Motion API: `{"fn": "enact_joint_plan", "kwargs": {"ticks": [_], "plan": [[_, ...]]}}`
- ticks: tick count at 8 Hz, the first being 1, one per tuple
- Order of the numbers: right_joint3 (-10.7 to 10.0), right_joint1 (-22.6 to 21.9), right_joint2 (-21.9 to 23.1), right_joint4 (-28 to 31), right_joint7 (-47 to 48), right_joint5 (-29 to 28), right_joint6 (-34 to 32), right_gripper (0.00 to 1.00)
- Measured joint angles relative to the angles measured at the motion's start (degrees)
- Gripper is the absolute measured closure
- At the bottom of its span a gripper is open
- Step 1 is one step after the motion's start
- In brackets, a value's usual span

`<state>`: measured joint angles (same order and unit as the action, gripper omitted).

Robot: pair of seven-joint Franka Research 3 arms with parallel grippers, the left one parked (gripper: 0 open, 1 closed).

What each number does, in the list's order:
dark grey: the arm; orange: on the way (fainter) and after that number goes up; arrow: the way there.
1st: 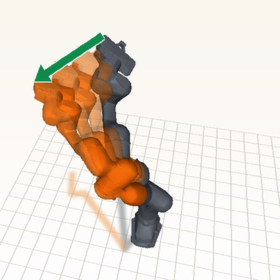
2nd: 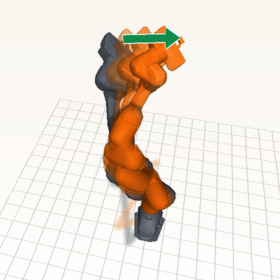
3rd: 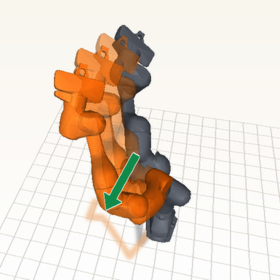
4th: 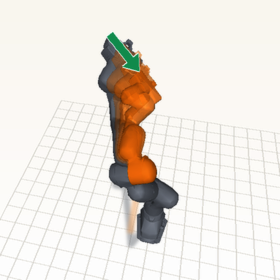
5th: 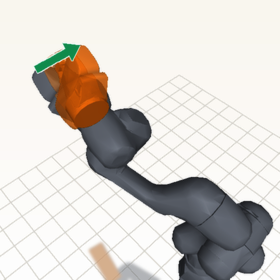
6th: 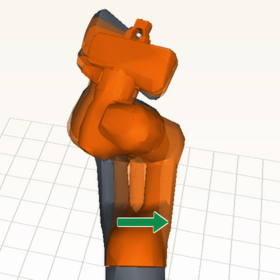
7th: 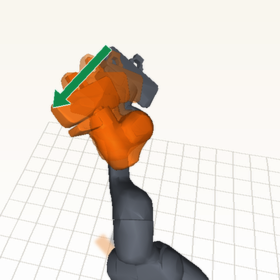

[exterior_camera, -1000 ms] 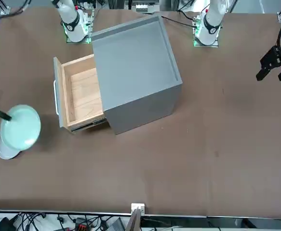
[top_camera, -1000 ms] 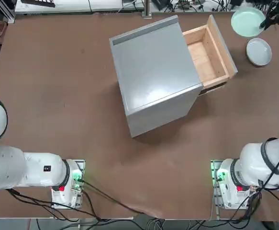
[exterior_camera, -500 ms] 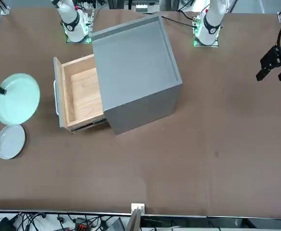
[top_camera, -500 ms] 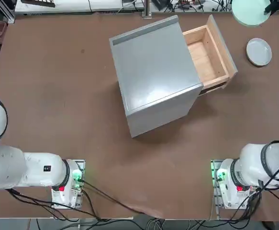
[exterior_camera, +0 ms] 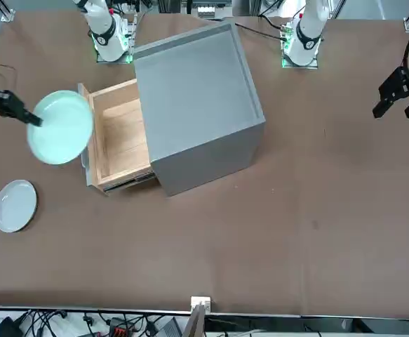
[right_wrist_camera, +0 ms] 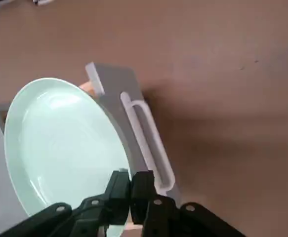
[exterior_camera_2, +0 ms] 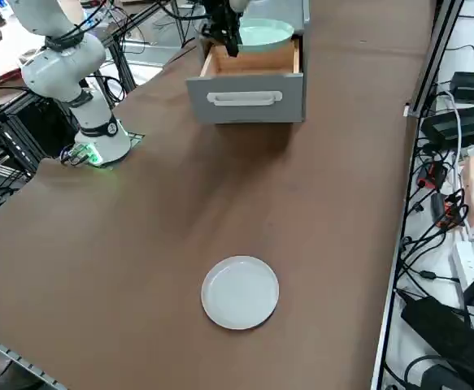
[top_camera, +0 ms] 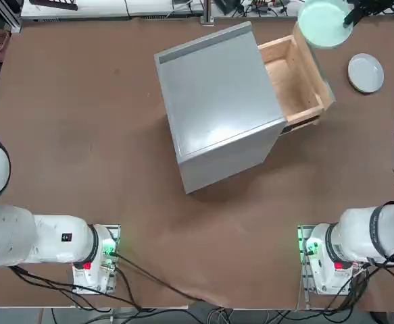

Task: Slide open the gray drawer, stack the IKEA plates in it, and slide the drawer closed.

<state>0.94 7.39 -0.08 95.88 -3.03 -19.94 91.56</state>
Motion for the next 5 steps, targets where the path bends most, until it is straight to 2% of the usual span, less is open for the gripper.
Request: {"fn": "enact_joint_plan", "kwargs": {"ticks": [5], "plan": [[0.1, -12.9, 0.6, 5.8, 1.1, 8.7, 0.6, 1.0]]}}
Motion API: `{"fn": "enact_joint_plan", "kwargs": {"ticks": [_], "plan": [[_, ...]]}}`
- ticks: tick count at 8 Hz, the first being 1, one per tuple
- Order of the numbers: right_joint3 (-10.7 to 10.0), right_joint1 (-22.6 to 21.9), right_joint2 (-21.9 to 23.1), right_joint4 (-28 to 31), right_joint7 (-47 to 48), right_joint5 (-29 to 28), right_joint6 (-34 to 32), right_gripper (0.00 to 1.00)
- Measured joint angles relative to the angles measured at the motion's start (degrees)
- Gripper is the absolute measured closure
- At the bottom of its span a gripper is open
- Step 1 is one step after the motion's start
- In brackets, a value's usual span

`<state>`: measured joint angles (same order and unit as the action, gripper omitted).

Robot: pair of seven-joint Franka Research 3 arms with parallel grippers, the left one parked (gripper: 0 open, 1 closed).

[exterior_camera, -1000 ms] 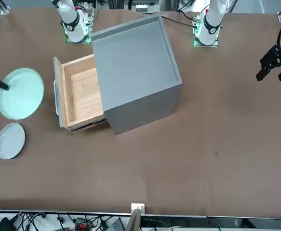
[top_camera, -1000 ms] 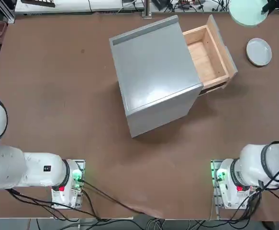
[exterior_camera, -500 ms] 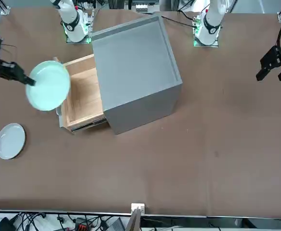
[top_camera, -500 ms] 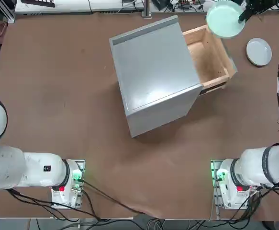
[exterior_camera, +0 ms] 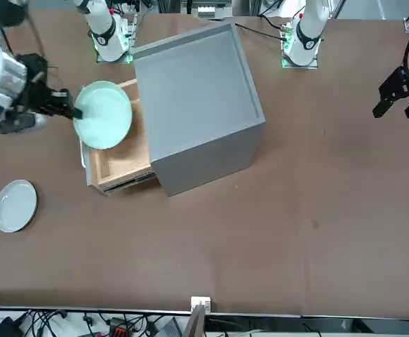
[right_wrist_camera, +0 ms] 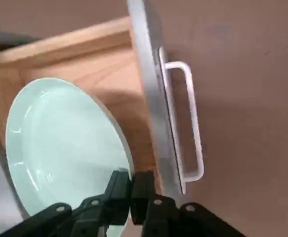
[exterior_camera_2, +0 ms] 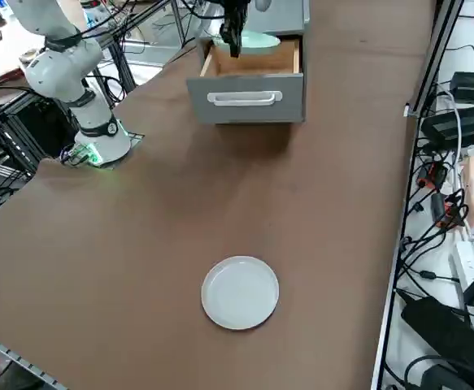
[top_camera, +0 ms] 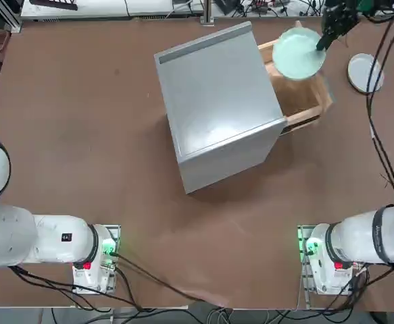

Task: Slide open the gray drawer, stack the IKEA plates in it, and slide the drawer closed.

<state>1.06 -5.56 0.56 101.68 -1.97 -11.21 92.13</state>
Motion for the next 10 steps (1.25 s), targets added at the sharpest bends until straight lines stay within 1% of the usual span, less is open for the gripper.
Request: {"fn": "enact_joint_plan", "kwargs": {"ticks": [2, 4, 7, 8, 9, 10], "plan": [[0.0, -4.1, -0.1, 2.1, 2.5, 1.5, 1.9, 1.0], [0.0, -7.1, -0.7, 3.1, 4.5, 1.8, 3.8, 0.97], [-0.3, -7.8, -2.2, 2.9, 4.6, 1.9, 5.2, 0.43], [-0.7, -7.8, -2.3, 2.3, 4.6, 2.4, 5.2, 0.22], [-1.2, -7.3, -2.2, 1.0, 4.5, 4.6, 5.1, 0.03], [-1.5, -5.6, -2.2, -0.7, 3.6, 8.0, 4.9, 0.0]]}}
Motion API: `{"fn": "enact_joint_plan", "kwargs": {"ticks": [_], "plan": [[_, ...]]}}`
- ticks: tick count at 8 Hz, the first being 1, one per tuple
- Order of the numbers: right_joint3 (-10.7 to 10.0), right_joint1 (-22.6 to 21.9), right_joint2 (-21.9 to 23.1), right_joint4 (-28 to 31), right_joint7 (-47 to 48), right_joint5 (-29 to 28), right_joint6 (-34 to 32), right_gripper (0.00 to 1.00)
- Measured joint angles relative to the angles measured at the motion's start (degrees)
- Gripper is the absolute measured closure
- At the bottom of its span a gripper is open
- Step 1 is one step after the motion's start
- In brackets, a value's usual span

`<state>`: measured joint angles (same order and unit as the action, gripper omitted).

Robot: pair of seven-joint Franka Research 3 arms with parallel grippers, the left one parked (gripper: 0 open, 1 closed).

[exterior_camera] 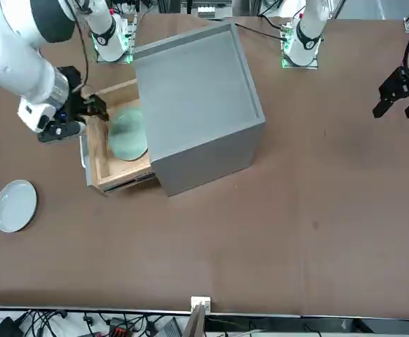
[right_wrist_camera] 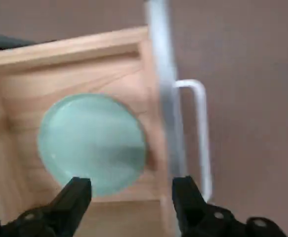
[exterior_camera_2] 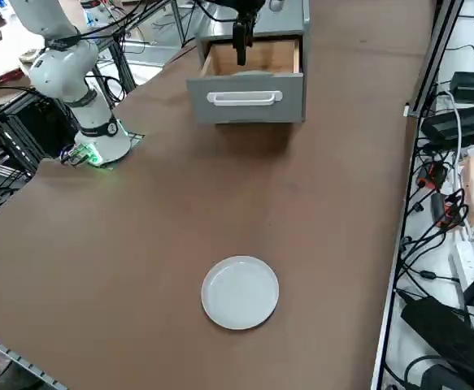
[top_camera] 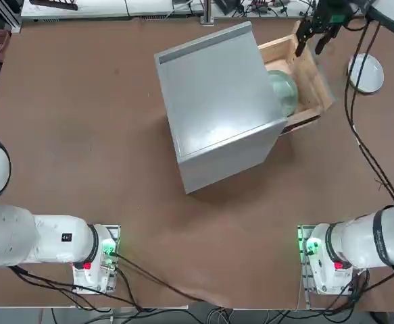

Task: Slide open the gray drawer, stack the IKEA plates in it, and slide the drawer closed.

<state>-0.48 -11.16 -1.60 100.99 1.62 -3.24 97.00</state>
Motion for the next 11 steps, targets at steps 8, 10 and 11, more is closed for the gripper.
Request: {"fn": "enact_joint_plan", "kwargs": {"ticks": [8, 10, 11], "plan": [[-1.0, 30.2, -16.8, -8.2, -8.5, 3.1, 13.8, 0.01], [-1.0, 34.8, -24.4, -11.9, -5.1, 3.0, 18.9, 0.01], [-1.0, 37.3, -28.4, -13.6, -3.8, 3.0, 20.7, 0.02]]}}
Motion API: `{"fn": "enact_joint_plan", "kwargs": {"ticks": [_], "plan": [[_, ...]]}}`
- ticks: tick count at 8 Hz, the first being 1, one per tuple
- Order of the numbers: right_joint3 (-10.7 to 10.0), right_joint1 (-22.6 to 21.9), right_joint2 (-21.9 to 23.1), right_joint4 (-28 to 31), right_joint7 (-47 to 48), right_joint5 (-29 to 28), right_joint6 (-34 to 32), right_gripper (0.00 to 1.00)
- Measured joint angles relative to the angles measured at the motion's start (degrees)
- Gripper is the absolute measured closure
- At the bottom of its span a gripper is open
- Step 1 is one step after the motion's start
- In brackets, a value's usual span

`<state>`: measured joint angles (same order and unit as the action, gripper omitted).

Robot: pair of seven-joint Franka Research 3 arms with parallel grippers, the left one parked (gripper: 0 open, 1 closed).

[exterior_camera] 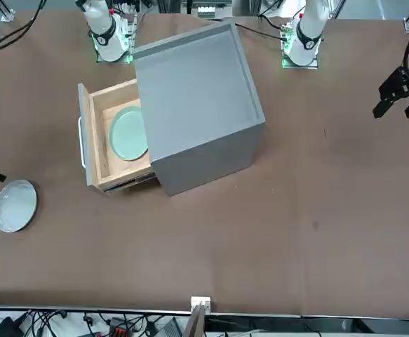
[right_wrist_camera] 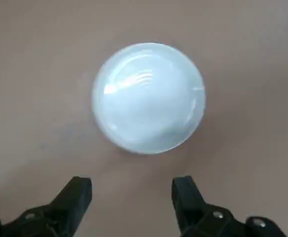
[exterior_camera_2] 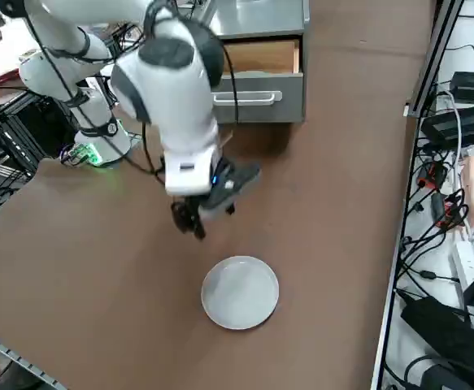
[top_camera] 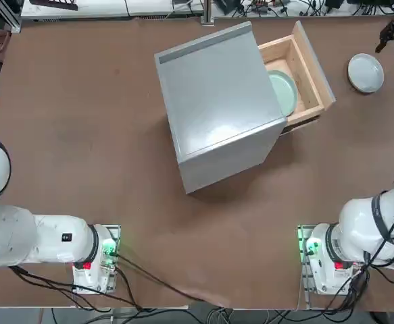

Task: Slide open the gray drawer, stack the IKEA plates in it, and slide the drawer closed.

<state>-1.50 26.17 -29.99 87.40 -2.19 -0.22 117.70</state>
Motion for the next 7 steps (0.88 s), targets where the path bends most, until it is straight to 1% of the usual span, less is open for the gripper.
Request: {"fn": "enact_joint_plan", "kwargs": {"ticks": [1, 2, 3, 7], "plan": [[0.0, 2.3, -3.5, -1.0, 0.5, -0.2, 2.6, 0.04], [0.0, 3.6, -6.3, -1.5, 2.1, -0.6, 5.9, 0.05], [0.1, 4.2, -8.2, -1.8, 4.0, -0.9, 8.0, 0.06], [0.1, 6.9, -12.3, -2.0, 5.8, -5.7, 12.6, 0.08]]}}
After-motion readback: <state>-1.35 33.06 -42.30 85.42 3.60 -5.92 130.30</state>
